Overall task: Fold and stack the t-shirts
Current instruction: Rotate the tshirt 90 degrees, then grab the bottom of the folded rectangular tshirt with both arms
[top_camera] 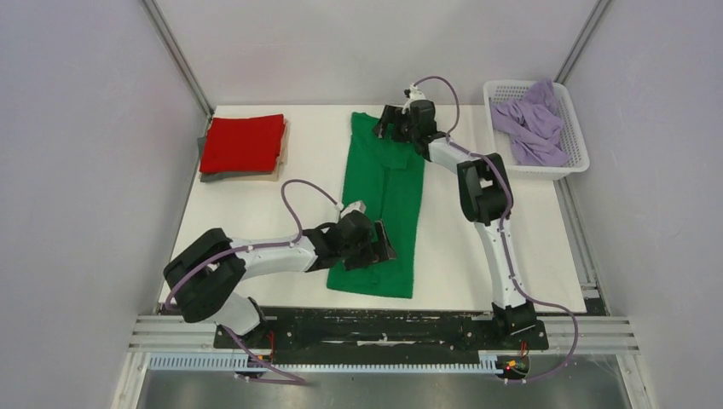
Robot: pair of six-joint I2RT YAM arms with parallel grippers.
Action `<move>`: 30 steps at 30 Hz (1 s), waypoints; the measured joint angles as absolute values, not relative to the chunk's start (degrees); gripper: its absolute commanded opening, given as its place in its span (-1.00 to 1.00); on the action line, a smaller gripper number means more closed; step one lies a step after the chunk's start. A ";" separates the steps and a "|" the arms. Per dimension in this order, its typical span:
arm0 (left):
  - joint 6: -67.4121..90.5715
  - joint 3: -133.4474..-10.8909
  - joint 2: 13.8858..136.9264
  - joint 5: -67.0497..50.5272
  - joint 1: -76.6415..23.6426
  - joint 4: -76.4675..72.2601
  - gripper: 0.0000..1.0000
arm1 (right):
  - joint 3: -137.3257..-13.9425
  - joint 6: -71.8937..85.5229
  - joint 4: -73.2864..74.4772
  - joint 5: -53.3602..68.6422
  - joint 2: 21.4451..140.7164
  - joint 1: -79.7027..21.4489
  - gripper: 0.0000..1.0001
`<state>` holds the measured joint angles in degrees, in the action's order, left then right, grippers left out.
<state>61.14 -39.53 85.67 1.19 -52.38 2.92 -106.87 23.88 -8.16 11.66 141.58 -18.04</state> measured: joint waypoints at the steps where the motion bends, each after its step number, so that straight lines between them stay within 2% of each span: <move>1: 61.32 -40.25 86.30 1.19 -53.69 3.07 0.99 | -110.45 23.97 -8.23 12.08 143.92 -18.48 0.96; 4: 61.56 -42.87 88.44 1.10 -56.69 4.29 0.99 | -116.92 24.51 -10.44 13.04 148.92 -19.94 0.96; 11: 61.54 -46.63 90.21 0.93 -59.92 9.82 0.99 | -117.03 24.80 -11.88 13.28 149.23 -21.15 0.96; 18: 60.84 -47.44 84.97 3.05 -60.51 18.02 0.99 | -112.27 19.75 -7.51 10.94 140.51 -21.15 0.97; 22: 60.16 -48.01 78.28 6.85 -60.53 24.08 0.99 | -100.62 15.66 -7.38 8.58 124.55 -21.15 0.96; 30: 60.07 -41.63 63.75 13.61 -60.23 34.83 0.99 | -58.70 13.93 -7.79 5.23 86.56 -22.15 0.96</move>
